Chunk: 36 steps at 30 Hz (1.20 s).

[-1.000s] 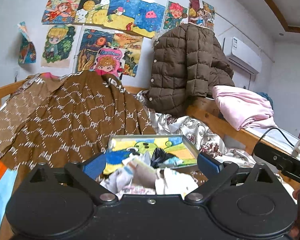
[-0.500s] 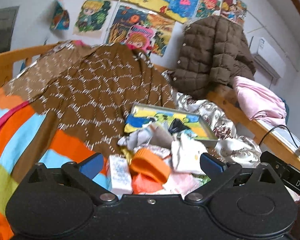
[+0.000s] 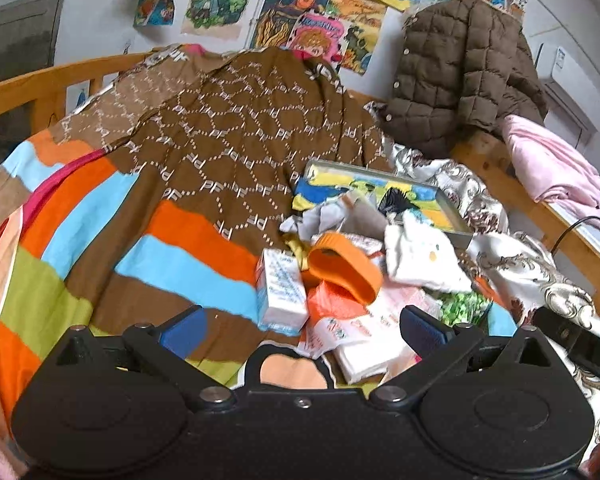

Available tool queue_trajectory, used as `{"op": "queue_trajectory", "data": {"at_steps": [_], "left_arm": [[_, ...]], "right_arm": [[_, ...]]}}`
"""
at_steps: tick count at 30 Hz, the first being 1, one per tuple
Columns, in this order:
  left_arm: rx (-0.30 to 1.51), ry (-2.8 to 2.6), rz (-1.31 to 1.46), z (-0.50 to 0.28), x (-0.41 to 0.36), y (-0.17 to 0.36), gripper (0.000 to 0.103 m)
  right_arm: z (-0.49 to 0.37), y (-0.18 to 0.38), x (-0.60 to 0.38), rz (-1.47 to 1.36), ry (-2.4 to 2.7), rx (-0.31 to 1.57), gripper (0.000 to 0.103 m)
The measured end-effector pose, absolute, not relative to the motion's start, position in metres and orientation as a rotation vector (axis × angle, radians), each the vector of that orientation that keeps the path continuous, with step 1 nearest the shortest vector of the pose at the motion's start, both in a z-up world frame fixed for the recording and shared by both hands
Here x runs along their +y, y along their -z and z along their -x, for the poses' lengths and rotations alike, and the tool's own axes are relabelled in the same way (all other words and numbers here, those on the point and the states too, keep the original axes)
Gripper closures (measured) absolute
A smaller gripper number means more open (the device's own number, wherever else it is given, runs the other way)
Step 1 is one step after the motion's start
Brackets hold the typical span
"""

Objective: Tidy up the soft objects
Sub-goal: 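Move both tools back toward the remaining items on the bed, then grasp the orange silicone strap with the left tool while the right tool grasps the white fluffy cloth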

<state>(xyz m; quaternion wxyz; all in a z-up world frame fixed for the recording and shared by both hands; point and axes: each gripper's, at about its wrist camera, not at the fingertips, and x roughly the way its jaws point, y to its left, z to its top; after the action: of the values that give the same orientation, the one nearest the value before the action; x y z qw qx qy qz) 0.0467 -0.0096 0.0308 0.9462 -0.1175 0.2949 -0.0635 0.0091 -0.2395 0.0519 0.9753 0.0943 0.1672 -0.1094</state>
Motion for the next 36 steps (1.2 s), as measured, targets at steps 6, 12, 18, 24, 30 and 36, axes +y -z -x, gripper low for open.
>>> {"op": "queue_trajectory", "data": {"at_steps": [6, 12, 18, 24, 30, 36], "left_arm": [[0.72, 0.1, 0.187, -0.051, -0.016, -0.015, 0.001], [0.804, 0.045, 0.198, -0.057, -0.01, -0.003, 0.001], [0.861, 0.019, 0.19, -0.063, -0.012, 0.005, 0.001], [0.911, 0.004, 0.189, -0.068, -0.014, 0.014, 0.001], [0.947, -0.011, 0.189, -0.073, -0.016, 0.02, 0.001], [0.962, -0.023, 0.204, -0.081, -0.017, 0.024, 0.001]], "right_arm": [[-0.011, -0.037, -0.221, -0.103, 0.234, 0.443, 0.001], [-0.029, -0.028, -0.205, -0.018, 0.261, 0.529, 0.001], [-0.04, -0.019, -0.199, -0.008, 0.266, 0.587, 0.001], [-0.054, -0.008, -0.19, 0.02, 0.262, 0.648, 0.001], [-0.067, 0.001, -0.188, 0.03, 0.259, 0.703, 0.001], [-0.074, 0.005, -0.188, 0.033, 0.248, 0.705, 0.001]]}}
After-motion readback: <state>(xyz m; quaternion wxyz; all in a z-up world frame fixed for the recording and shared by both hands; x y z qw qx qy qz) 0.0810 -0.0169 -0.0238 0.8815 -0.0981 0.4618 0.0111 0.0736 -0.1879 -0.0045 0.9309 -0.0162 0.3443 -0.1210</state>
